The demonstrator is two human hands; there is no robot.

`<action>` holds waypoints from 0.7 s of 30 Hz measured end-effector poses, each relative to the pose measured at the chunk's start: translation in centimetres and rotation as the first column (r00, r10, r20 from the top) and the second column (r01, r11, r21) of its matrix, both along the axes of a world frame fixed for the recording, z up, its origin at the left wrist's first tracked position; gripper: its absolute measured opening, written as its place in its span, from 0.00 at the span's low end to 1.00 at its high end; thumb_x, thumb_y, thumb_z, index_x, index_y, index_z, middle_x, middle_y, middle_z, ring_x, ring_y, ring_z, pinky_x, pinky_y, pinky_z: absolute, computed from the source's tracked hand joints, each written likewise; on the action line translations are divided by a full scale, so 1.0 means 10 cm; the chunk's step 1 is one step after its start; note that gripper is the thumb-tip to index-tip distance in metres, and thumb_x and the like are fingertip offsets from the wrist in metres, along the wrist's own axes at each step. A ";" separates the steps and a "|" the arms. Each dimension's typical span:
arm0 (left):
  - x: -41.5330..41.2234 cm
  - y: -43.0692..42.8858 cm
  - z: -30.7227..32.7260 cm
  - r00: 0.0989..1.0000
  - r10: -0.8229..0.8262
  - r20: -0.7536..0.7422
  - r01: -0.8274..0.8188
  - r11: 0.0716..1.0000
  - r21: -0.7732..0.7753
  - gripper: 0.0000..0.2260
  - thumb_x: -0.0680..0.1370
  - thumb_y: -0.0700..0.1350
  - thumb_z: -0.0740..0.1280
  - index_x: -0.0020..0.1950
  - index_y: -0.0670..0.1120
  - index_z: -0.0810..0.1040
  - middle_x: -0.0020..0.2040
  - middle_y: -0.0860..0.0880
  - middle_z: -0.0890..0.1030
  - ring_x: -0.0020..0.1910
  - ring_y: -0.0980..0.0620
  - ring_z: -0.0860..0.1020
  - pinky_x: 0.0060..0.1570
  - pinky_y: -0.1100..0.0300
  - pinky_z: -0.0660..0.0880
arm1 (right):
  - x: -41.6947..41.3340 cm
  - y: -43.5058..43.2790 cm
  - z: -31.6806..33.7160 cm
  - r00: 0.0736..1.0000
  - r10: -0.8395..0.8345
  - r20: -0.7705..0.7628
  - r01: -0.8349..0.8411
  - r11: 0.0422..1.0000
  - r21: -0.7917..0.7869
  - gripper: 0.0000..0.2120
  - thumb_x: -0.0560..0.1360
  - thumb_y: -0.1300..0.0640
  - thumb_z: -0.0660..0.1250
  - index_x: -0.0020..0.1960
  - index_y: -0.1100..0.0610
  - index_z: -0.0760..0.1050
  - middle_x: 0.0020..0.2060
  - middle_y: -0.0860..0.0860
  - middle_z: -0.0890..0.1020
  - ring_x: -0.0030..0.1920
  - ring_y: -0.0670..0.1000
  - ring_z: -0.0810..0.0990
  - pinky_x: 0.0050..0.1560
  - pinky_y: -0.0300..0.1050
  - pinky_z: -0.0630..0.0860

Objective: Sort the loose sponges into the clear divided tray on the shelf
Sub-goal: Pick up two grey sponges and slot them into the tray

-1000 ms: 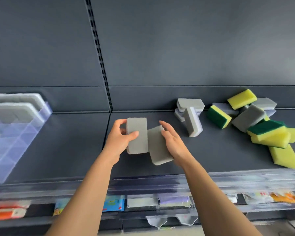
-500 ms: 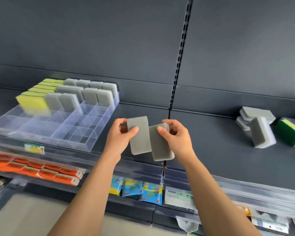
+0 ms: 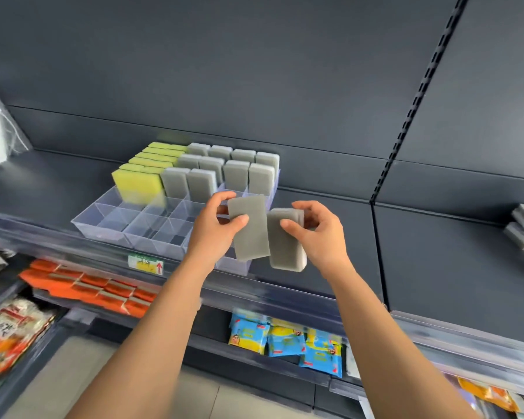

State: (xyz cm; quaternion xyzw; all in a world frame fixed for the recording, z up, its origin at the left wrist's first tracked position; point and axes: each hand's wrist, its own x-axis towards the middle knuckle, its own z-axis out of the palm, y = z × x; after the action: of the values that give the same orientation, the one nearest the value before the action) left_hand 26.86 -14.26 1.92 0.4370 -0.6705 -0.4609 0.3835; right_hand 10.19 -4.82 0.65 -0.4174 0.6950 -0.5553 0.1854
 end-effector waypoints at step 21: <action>-0.15 -1.35 0.12 0.983 0.116 0.143 -0.063 0.941 -0.333 0.18 0.71 0.39 0.71 0.50 0.59 0.69 0.49 0.58 0.73 0.44 0.59 0.74 0.42 0.62 0.72 | -0.22 -1.40 0.04 0.985 0.046 -0.165 -0.049 0.999 -0.011 0.17 0.73 0.56 0.70 0.60 0.49 0.75 0.47 0.41 0.78 0.43 0.41 0.76 0.49 0.39 0.74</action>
State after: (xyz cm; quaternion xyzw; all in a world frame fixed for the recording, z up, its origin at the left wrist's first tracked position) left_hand 25.38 -27.79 3.09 0.4333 -0.7456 -0.2887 0.4160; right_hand 7.96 -18.82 1.00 -0.4797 0.6937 -0.5195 0.1373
